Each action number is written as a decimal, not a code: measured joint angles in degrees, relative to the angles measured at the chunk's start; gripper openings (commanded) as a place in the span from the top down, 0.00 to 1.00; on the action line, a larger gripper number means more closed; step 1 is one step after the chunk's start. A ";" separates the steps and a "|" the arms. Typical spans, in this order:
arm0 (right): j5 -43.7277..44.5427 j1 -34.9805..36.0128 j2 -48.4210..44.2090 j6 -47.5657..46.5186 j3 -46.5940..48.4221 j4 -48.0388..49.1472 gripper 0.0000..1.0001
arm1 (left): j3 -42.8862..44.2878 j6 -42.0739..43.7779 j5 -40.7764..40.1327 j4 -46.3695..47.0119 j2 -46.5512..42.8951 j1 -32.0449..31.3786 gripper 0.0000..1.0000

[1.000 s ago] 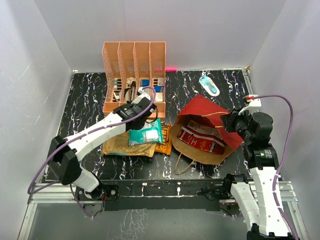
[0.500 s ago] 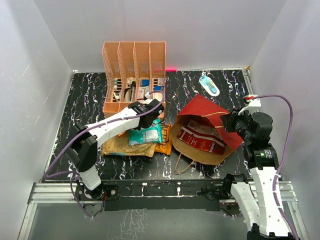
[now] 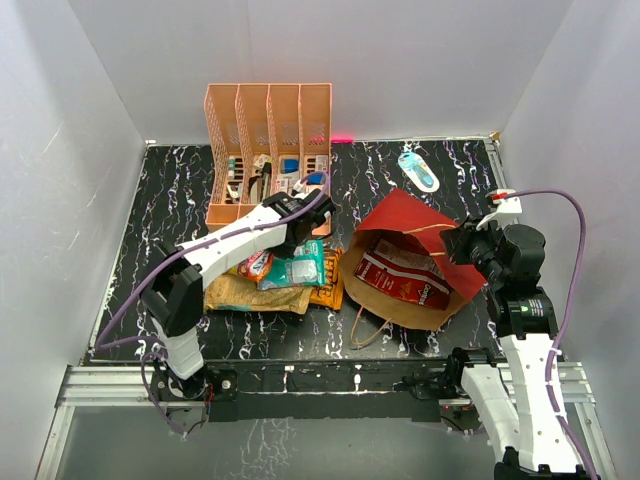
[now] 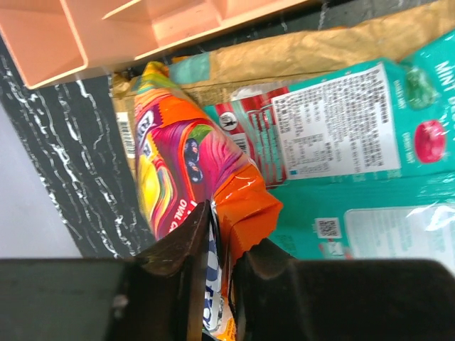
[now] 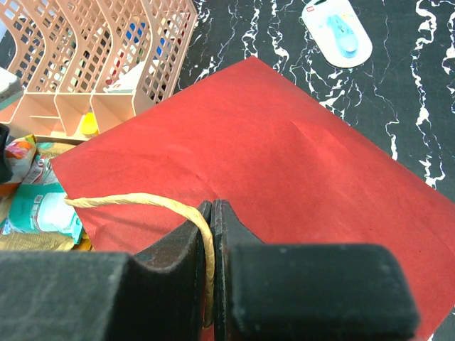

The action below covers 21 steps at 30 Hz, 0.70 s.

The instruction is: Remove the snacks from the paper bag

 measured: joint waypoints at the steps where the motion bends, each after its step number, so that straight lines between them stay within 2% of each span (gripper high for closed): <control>1: 0.00 0.00 0.00 0.00 0.00 0.00 0.92 | 0.42 -0.20 0.52 0.11 0.61 0.00 0.80; 10: 0.00 0.00 -0.11 0.00 0.00 0.00 0.92 | 1.14 -0.68 3.43 1.22 2.89 0.00 0.58; 13: 0.00 0.00 -0.11 0.00 0.00 0.00 0.92 | 1.11 -0.22 5.16 2.86 2.34 0.00 0.46; 15: 0.02 0.00 -0.11 0.00 0.00 0.00 0.92 | 0.55 0.50 6.84 5.31 0.39 0.00 0.38; 21: 0.00 0.00 -0.11 0.00 0.00 0.00 0.92 | -5.22 2.12 14.80 16.35 -15.93 0.00 0.36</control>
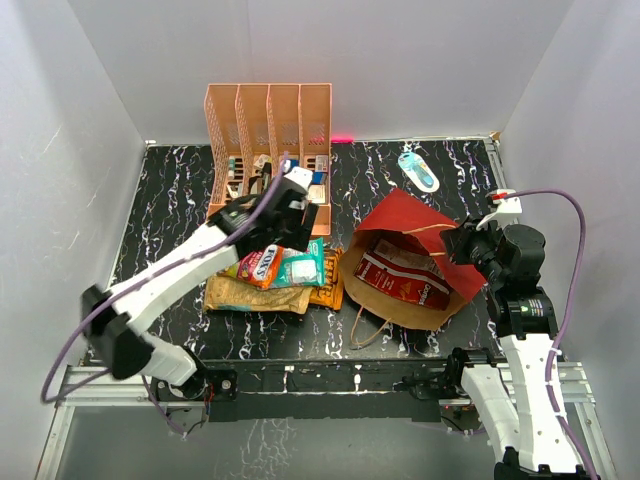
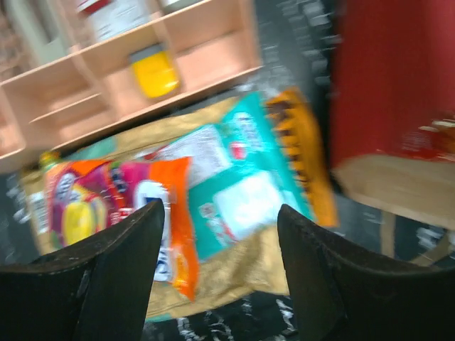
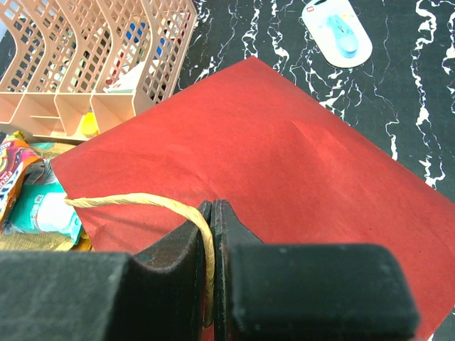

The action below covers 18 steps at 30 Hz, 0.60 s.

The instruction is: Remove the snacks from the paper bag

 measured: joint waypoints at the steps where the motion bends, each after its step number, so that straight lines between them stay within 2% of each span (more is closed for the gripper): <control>1: 0.02 0.00 0.00 0.02 0.00 0.00 0.92 | -1.70 0.74 2.97 3.32 -3.52 0.02 0.37; 5: 0.00 0.02 0.00 0.02 -0.02 0.00 0.92 | -13.81 5.27 19.54 20.24 -16.79 -1.05 0.36; 8: 0.00 0.15 0.00 0.02 0.00 0.00 0.92 | -22.29 12.33 25.94 31.71 -21.49 -8.52 0.37; 13: 0.00 0.33 0.04 0.00 -0.02 0.00 0.92 | -23.45 29.31 23.89 43.08 -12.81 -27.10 0.41; 15: 0.02 0.33 0.04 0.02 -0.02 0.00 0.92 | -23.45 35.06 22.03 46.95 -7.96 -30.45 0.44; 18: 0.02 0.37 0.04 0.02 -0.02 0.00 0.92 | -23.45 42.53 18.99 52.61 -0.28 -32.15 0.47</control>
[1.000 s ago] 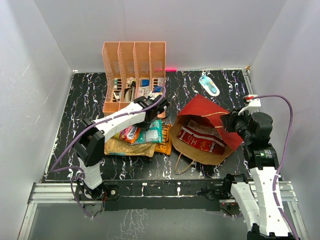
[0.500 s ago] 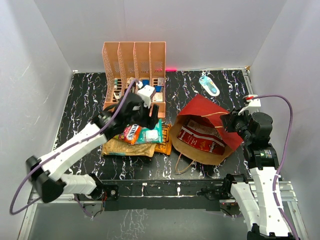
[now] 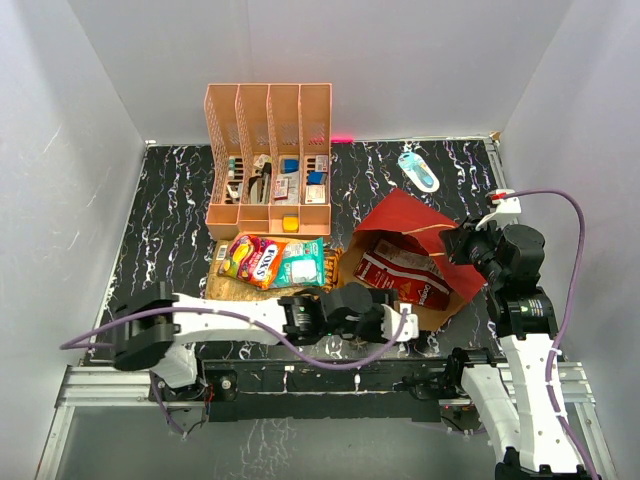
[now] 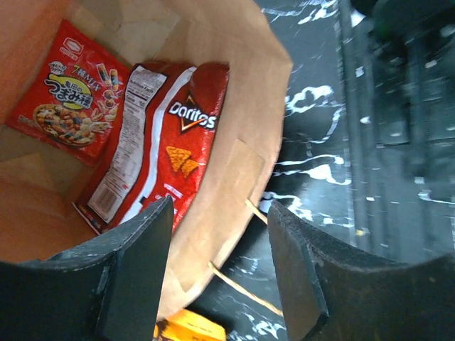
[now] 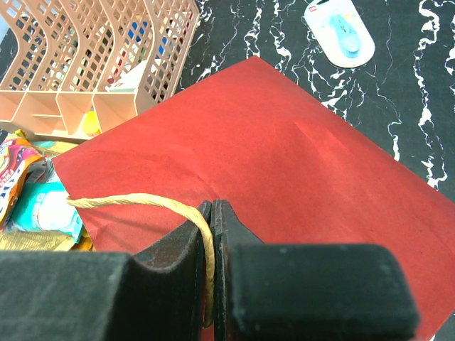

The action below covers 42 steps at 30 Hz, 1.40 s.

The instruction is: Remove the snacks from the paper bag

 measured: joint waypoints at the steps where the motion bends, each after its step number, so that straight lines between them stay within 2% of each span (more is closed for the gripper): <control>1: 0.00 0.00 0.00 -0.02 0.00 0.00 0.92 | 0.00 1.84 -0.74 1.53 1.99 -0.04 0.47; 8: 0.00 0.00 0.00 0.00 0.00 0.00 0.92 | 1.11 12.37 -5.35 12.83 15.12 0.02 0.62; 15: 0.00 0.00 0.00 0.00 0.00 0.00 0.92 | 5.20 16.20 -5.03 17.46 23.06 1.60 0.63; 19: 0.00 0.00 -0.02 -0.02 0.00 0.00 0.92 | 7.41 17.18 -3.54 17.62 26.53 2.78 0.62; 23: 0.00 0.00 -0.02 0.00 0.00 0.00 0.92 | 7.76 18.25 -2.27 17.44 28.61 3.96 0.54; 29: -0.04 0.00 0.00 0.00 0.00 0.00 0.92 | 8.96 21.27 -2.69 19.69 32.13 4.74 0.52; 36: -0.07 0.00 0.00 -0.02 0.00 0.00 0.92 | 12.17 24.39 -5.57 26.53 37.83 4.90 0.44; 42: -0.07 0.00 0.13 0.00 0.00 0.00 0.92 | 14.32 27.76 -10.67 37.13 42.16 4.94 0.48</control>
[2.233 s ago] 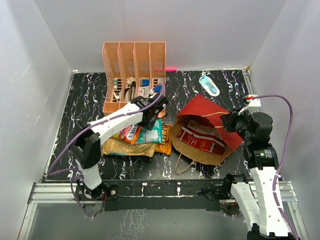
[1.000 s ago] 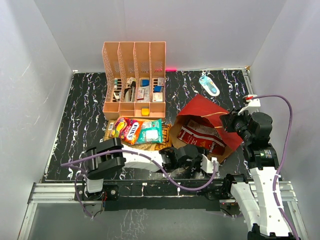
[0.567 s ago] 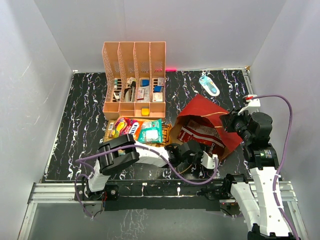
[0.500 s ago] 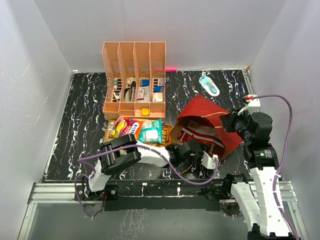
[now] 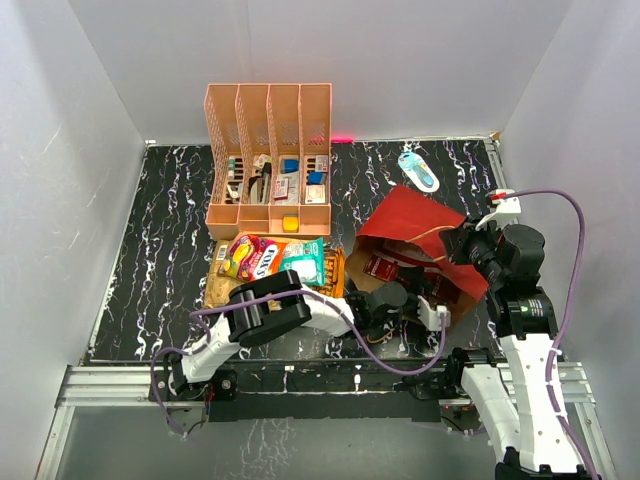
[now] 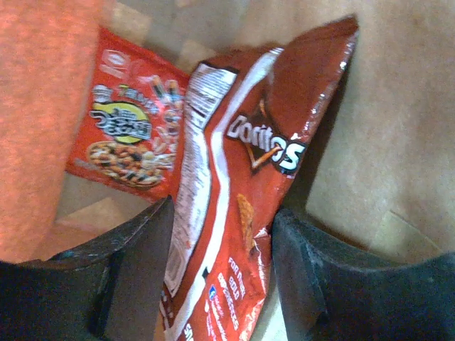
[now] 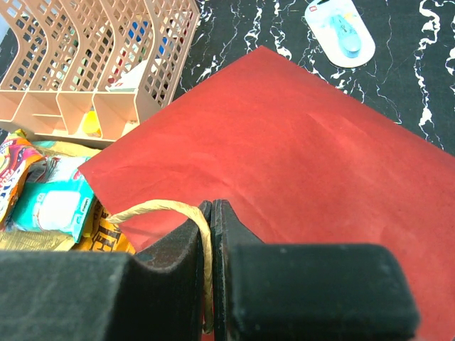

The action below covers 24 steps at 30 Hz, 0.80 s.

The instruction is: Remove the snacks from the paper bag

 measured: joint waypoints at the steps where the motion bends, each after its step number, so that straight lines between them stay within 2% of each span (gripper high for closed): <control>1: 0.00 0.00 0.00 -0.02 0.00 0.00 0.92 | 0.46 0.57 -0.85 1.73 0.68 0.02 0.49; 6: 0.00 0.00 0.11 -0.02 0.00 0.00 0.92 | 2.82 2.34 -2.97 6.64 1.97 0.35 0.49; 12: 0.00 0.00 0.26 0.00 0.00 0.00 0.92 | 6.36 2.45 -2.91 6.95 2.21 1.11 0.46; 24: 0.00 0.00 0.26 -0.02 0.00 0.00 0.92 | 7.63 0.00 2.27 -3.15 3.82 1.88 0.42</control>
